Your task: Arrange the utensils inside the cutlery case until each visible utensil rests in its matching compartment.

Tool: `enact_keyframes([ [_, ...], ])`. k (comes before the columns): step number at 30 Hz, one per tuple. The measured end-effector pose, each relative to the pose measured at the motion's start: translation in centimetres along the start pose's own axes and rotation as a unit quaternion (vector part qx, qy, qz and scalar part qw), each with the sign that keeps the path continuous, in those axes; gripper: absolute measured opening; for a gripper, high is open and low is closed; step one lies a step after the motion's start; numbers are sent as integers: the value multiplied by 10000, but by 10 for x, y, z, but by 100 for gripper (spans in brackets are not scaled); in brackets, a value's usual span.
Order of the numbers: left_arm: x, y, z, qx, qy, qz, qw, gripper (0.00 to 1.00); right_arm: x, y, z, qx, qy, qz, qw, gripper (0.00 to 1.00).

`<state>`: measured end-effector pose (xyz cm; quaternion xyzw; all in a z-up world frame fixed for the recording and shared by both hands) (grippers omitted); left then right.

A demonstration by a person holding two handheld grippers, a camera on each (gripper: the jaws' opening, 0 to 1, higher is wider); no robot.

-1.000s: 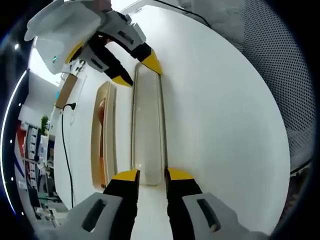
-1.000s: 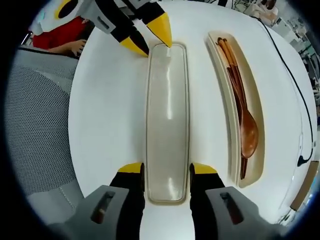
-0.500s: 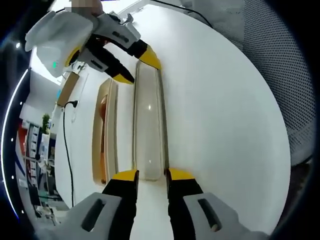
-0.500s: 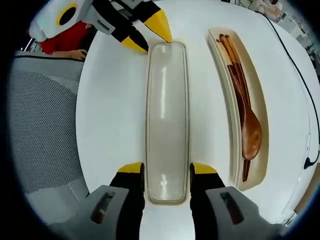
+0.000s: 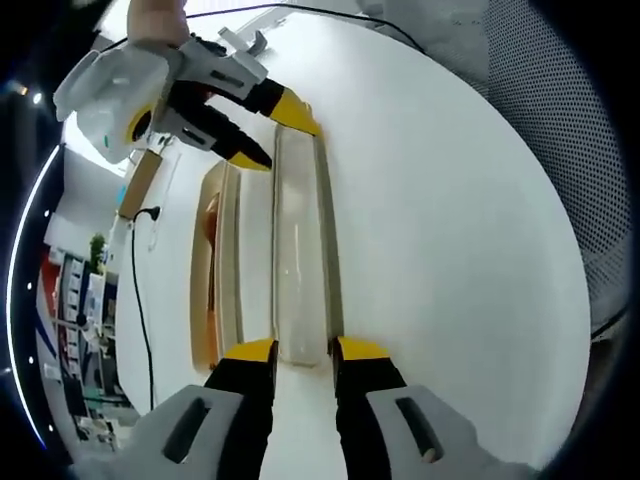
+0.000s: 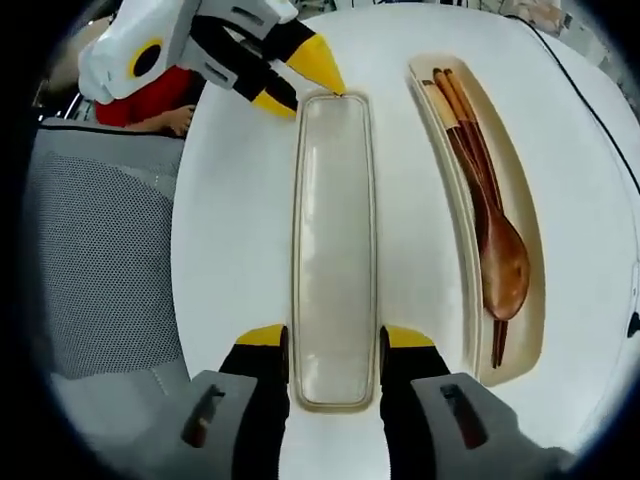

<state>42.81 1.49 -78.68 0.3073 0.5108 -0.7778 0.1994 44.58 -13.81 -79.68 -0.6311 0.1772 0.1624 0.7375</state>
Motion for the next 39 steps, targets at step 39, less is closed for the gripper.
enact_keyframes([
  [39,-1,6,7,-44,60,-205,9998,9,-14,-1,-8,686,-168,504,9962,42],
])
Point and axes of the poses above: the point that each gripper's makers call its tool centre point, and the gripper's own axes: y roughly forward along the fingers, x roughly to its right, z roughly out of its top, the point moved 2 cm from there along -y, roughly backward along the fingers, and after that the axes turned 11 degrees about z, right-handed, at the moved point
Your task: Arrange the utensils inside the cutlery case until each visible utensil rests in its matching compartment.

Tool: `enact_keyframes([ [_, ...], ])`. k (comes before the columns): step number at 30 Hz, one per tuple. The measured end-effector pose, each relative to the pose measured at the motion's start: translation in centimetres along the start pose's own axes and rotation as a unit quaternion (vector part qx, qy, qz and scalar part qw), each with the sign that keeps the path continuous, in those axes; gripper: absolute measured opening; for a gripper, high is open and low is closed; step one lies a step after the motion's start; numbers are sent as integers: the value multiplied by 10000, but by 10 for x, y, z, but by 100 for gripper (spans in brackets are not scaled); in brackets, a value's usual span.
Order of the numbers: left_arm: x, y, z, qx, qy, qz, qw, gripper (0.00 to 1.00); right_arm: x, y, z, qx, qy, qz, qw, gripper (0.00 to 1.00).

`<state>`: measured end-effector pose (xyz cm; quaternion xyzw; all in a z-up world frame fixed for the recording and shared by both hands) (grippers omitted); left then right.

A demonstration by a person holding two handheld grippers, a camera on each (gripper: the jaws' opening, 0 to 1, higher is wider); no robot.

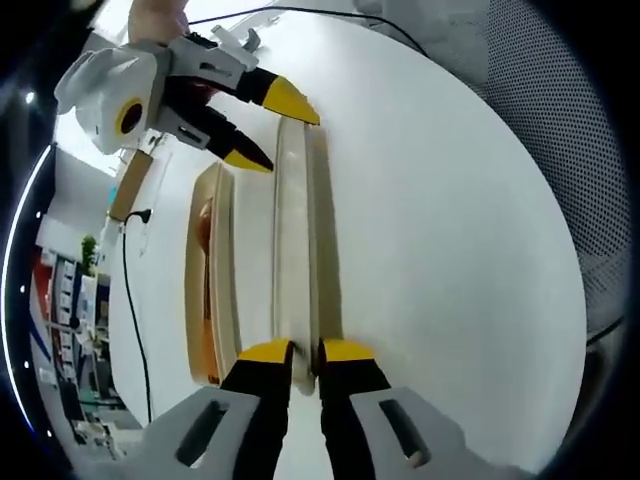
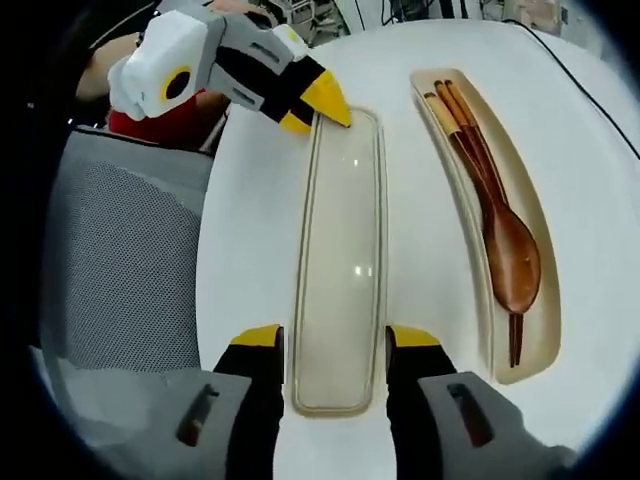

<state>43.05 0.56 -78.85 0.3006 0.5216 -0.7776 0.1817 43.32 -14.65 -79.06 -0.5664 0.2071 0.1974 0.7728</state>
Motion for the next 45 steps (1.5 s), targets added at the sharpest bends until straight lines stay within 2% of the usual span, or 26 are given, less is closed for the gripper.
enact_keyframes([
  [7,-2,-1,2,2,43,-12,10000,8,-5,-13,1,86,-261,-399,9988,43],
  [9,-5,-2,6,49,-116,7,9999,7,-4,-17,1,113,-349,-600,9975,43],
  [13,-7,-1,8,47,-107,14,9999,5,1,-22,-2,193,-558,-1151,9916,42],
  [14,-7,-1,8,46,-111,14,9999,5,0,-21,-4,164,-584,-1195,9910,41],
  [19,-8,-3,9,38,-170,12,9998,4,-13,-19,-8,451,-552,-1255,9895,41],
  [23,-7,-5,9,25,-209,-13,9998,4,-18,-15,-11,486,-686,-1549,9844,39],
  [24,-7,-5,8,18,-231,-20,9997,4,-17,-15,-11,481,-726,-1674,9820,38],
  [25,-6,-5,9,7,-247,-32,9997,4,-15,-16,-13,331,-865,-1944,9765,38],
  [28,-5,-7,10,-13,-308,-76,9995,4,-16,-12,-10,160,-1319,-2343,9630,38],
  [30,-5,-8,10,-31,-345,-104,9993,4,-17,-10,-10,105,-1426,-2542,9565,36],
  [33,-4,-9,11,-51,-417,-136,9990,4,-13,-11,-10,-23,-1595,-2990,9408,33],
  [34,-4,-9,11,-55,-428,-140,9990,4,-13,-11,-10,-10,-1615,-3041,9389,32],
  [35,-3,-9,11,-57,-432,-146,9989,4,-10,-14,-8,38,-1604,-3251,9320,30],
  [36,-3,-9,11,-65,-464,-157,9988,4,-10,-14,-7,87,-1607,-3325,9293,28],
  [38,-3,-10,12,-72,-561,-188,9982,4,-12,-13,-5,172,-1566,-3354,9288,24],
  [40,-3,-11,13,-81,-646,-229,9976,4,-12,-14,-5,169,-1609,-3468,9239,21],
  [42,-3,-12,13,-97,-728,-283,9969,4,-11,-15,-4,187,-1607,-3515,9221,19],
  [44,-2,-12,14,-106,-772,-311,9965,4,-11,-14,-5,277,-1492,-3497,9245,21],
  [45,-1,-12,14,-108,-770,-323,9964,4,-10,-15,-5,269,-1515,-3578,9210,21],
])
Point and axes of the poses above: the point that each gripper's makers call its tool centre point, and the gripper's own axes: y roughly forward along the fingers, x roughly to its right, z roughly out of its top, the point moved 2 cm from there along -y, roughly backward along the fingers, and after that the axes turned 11 degrees about z, right-handed, at the moved point
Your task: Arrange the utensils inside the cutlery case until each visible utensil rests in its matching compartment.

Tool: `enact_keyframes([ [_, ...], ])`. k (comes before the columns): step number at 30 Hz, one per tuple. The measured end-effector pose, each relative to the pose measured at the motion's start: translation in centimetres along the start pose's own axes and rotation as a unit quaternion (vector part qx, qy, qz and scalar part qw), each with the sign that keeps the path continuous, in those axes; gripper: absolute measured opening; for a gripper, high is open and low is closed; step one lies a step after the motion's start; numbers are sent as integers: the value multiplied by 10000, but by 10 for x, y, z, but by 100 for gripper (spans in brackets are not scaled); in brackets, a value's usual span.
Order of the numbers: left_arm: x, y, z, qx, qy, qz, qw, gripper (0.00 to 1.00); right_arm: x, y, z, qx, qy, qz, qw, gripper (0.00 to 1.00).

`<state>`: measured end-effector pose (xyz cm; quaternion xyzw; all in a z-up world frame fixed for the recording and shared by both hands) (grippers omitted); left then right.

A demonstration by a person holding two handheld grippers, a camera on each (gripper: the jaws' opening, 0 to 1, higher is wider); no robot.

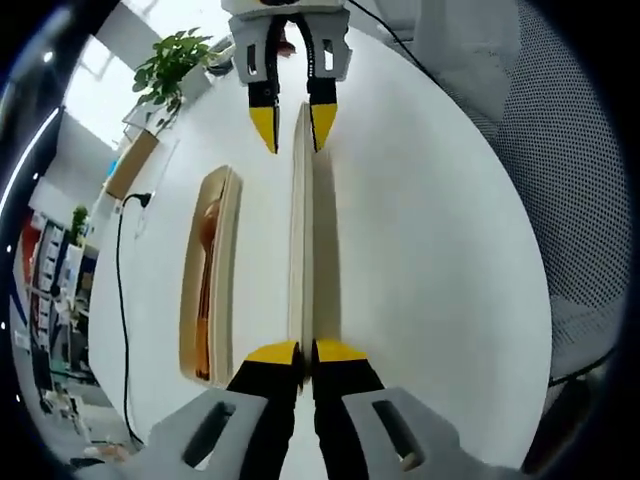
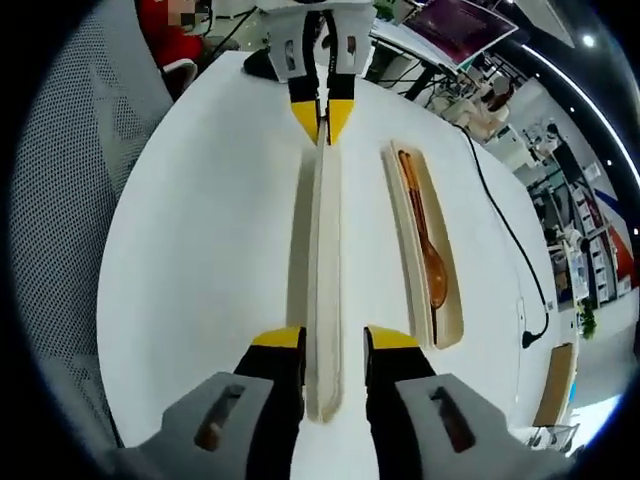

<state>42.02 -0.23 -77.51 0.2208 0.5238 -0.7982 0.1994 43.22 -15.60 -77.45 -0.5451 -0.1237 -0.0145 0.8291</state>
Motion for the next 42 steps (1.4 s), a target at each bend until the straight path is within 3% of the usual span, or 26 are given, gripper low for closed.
enact_keyframes([
  [7,1,-3,1,-60,-289,-124,9995,4,-1,-2,-1,-73,-106,-178,9998,3],
  [17,5,-2,1,-67,-484,-131,9987,5,-7,-1,-2,-149,-92,72,9998,1],
  [25,5,-2,1,32,-259,-32,9997,6,-8,-1,-2,-152,-159,155,9996,0],
  [27,5,-2,-3,32,-6,3,10000,6,-9,-3,-2,-120,-96,246,9996,0],
  [35,17,-1,-4,311,67,38,9995,20,-14,-7,-3,78,-17,541,9985,0],
  [42,17,2,-9,273,293,98,9992,17,-19,-9,-4,198,-150,836,9962,0],
])
Point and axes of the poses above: the point that each gripper's makers call its tool centre point, and the gripper's own axes: y roughly forward along the fingers, x roughly to its right, z roughly out of its top, the point moved 2 cm from there along -y, roughly backward along the fingers, and after that the axes turned 11 degrees about z, right-handed, at the moved point
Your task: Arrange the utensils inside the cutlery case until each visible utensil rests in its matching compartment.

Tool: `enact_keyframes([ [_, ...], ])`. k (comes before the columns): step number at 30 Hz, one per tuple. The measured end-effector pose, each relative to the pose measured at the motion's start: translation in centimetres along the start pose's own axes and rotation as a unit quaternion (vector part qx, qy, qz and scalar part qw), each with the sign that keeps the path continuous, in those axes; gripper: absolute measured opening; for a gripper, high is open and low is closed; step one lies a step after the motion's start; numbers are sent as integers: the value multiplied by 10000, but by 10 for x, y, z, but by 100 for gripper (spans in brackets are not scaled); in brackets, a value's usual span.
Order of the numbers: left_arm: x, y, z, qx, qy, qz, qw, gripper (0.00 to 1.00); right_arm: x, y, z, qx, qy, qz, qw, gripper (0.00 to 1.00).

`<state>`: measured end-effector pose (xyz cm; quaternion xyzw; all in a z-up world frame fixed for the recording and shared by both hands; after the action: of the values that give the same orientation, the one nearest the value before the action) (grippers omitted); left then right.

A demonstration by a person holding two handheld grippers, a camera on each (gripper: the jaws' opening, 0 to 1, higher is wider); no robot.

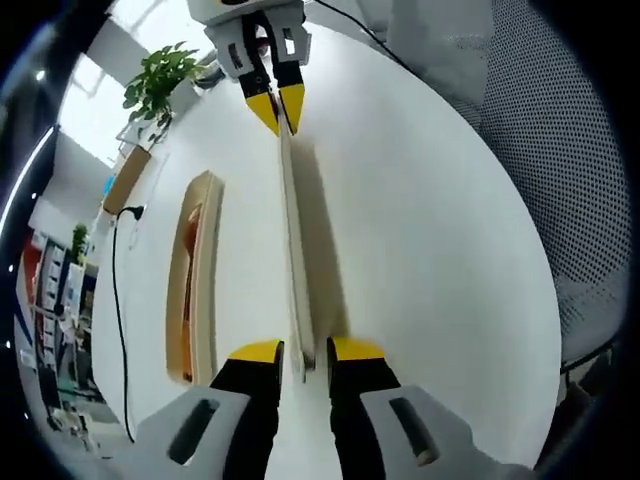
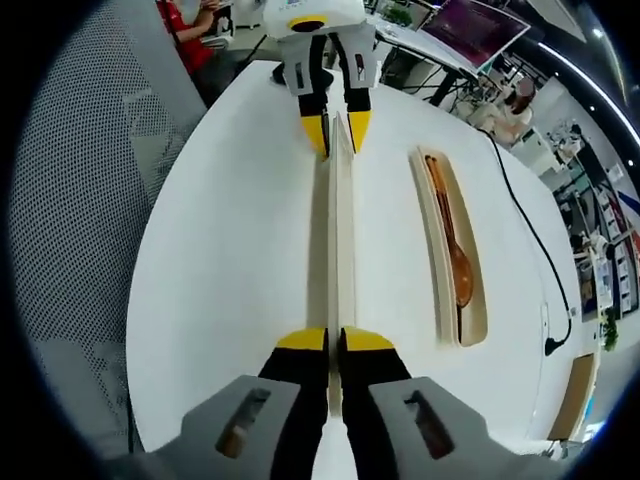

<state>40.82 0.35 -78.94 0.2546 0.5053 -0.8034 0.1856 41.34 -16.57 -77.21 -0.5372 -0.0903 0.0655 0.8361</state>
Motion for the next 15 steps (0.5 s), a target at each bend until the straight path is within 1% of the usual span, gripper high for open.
enact_keyframes([
  [4,3,1,-2,-20,56,-32,10000,9,2,-1,0,30,41,85,10000,0],
  [6,2,0,-1,9,104,8,9999,5,2,0,-1,39,58,129,9999,0],
  [8,2,0,0,47,167,8,9998,4,2,-1,0,53,65,154,9998,0],
  [15,2,-3,3,132,23,-4,9999,4,3,-2,-3,62,76,214,9997,0],
])
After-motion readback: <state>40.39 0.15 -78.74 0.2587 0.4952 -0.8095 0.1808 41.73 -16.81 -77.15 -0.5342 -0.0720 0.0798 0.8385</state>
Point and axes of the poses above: the point that each gripper's makers call its tool centre point, and the gripper's own axes: y roughly forward along the fingers, x roughly to its right, z roughly out of its top, the point moved 2 cm from there along -y, roughly backward along the fingers, and after that the axes turned 11 degrees about z, right-handed, at the moved point
